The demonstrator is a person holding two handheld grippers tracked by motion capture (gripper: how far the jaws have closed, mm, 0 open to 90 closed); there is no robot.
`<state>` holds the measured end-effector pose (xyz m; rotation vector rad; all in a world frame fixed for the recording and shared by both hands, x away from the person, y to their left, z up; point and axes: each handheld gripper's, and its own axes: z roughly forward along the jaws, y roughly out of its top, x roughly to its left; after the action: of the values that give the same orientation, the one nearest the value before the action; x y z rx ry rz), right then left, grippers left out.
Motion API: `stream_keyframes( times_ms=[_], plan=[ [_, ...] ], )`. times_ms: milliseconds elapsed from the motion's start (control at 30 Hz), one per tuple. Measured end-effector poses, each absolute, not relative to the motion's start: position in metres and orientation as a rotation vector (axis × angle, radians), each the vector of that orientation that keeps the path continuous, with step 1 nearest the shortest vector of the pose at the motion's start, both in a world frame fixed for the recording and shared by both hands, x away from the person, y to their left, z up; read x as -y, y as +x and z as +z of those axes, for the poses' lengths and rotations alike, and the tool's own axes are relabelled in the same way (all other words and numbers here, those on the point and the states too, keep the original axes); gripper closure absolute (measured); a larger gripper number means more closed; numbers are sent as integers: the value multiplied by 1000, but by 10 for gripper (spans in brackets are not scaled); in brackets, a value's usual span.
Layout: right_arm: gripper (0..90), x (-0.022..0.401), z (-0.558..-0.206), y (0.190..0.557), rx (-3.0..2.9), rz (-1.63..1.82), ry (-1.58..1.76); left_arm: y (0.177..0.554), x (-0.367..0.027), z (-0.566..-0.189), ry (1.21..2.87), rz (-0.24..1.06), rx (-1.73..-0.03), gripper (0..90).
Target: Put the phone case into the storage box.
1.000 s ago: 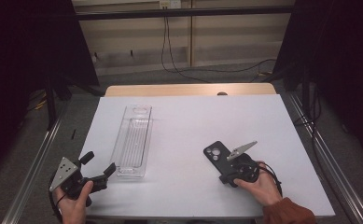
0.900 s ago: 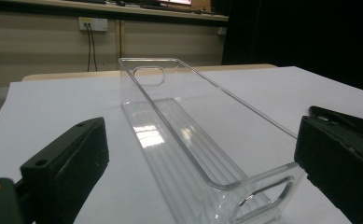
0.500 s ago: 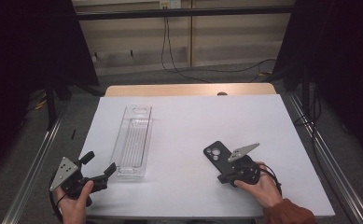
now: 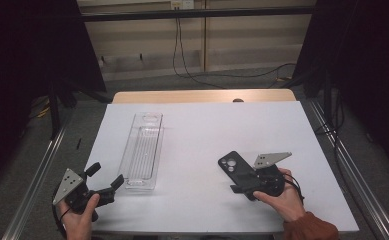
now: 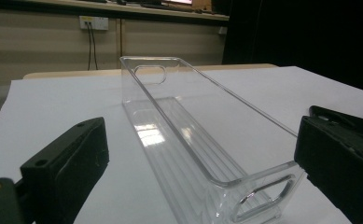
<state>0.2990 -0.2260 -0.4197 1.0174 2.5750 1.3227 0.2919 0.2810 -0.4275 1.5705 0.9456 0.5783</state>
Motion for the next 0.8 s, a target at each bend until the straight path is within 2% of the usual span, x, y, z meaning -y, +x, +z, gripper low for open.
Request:
stream_keyframes(
  times_ms=[67,100,133,300,367,433,500,600,667,800],
  plan=[
    [324,227,-419,300,-2552,1320,1033,292,-281,-427,1570,577,-943,30],
    [201,227,-419,300,-2524,1305,1054,292,-281,-427,1570,577,-944,30],
    [201,227,-419,300,-2524,1305,1054,292,-281,-427,1570,576,-943,30],
    [42,235,-415,306,-2465,1253,1155,292,-281,-428,1572,574,-946,30],
    [45,236,-415,307,-2457,1239,1177,292,-281,-428,1573,574,-944,30],
    [101,239,-418,309,-2431,1204,1264,292,-281,-427,1573,575,-942,30],
    [53,243,-421,313,-2449,1166,1309,292,-281,-427,1576,574,-943,30],
    [59,246,-422,319,-2445,1124,1339,292,-281,-427,1577,575,-943,30],
    [22,246,-423,324,-2448,1084,1329,292,-281,-427,1577,576,-943,30],
    [45,241,-429,332,-2538,1016,1325,292,-281,-428,1577,576,-944,30]
  ],
)
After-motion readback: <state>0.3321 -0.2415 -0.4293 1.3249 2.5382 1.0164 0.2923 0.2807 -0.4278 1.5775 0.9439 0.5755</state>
